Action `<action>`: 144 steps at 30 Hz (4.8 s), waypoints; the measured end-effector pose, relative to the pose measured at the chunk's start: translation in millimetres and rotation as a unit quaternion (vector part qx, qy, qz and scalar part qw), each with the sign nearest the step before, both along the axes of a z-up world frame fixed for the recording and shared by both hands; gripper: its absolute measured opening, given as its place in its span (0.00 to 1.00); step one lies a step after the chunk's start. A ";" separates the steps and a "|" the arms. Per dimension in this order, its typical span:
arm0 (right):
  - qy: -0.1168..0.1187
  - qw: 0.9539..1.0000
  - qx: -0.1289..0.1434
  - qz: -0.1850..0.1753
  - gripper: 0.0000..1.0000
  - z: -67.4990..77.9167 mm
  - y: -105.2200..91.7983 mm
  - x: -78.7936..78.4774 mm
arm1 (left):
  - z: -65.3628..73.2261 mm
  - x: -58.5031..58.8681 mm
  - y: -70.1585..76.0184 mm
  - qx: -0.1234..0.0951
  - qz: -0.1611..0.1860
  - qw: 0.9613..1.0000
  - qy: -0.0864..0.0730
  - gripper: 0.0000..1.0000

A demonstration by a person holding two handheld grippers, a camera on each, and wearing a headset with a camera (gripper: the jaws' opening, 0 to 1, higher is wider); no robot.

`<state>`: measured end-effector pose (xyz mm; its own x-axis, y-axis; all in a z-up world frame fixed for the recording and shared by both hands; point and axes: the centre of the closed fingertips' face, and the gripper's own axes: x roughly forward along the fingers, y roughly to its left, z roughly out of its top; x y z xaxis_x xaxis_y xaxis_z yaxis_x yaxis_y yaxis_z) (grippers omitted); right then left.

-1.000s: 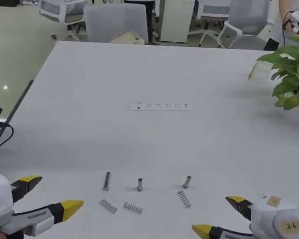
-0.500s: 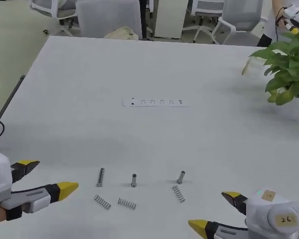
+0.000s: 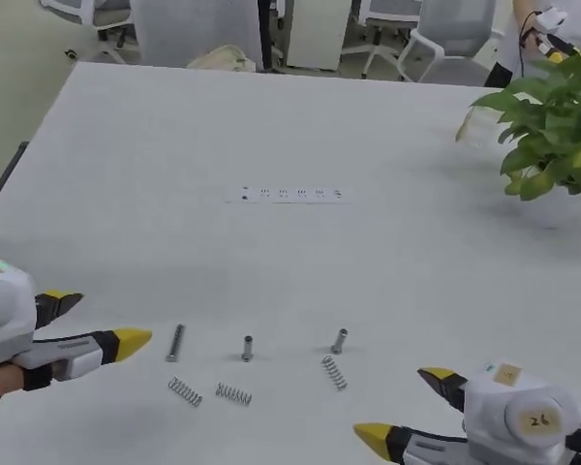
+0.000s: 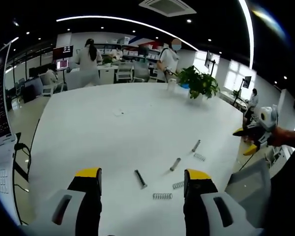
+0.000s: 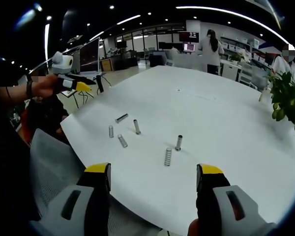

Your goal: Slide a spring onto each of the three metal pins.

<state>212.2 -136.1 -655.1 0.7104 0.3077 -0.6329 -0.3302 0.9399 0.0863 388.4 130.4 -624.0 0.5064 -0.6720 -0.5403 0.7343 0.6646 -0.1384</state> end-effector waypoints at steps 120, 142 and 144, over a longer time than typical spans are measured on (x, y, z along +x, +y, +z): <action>0.017 1.000 0.004 -0.012 0.68 -8.1 -7.6 3.9 | -135.9 50.1 -63.0 0.119 0.004 0.989 0.084 0.00; 0.012 1.000 0.004 -0.005 0.68 -6.5 -2.8 6.5 | -120.7 43.9 -42.5 0.111 0.024 0.991 0.070 0.00; 0.012 1.000 0.005 -0.004 0.68 -6.3 -2.1 6.9 | -119.8 42.8 -41.5 0.112 0.023 0.991 0.069 0.00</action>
<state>219.1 -138.1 -661.4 0.6985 0.3079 -0.6460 -0.3197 0.9419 0.1033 431.2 88.9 -743.9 0.4444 -0.5049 -0.7400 0.6866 0.7226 -0.0807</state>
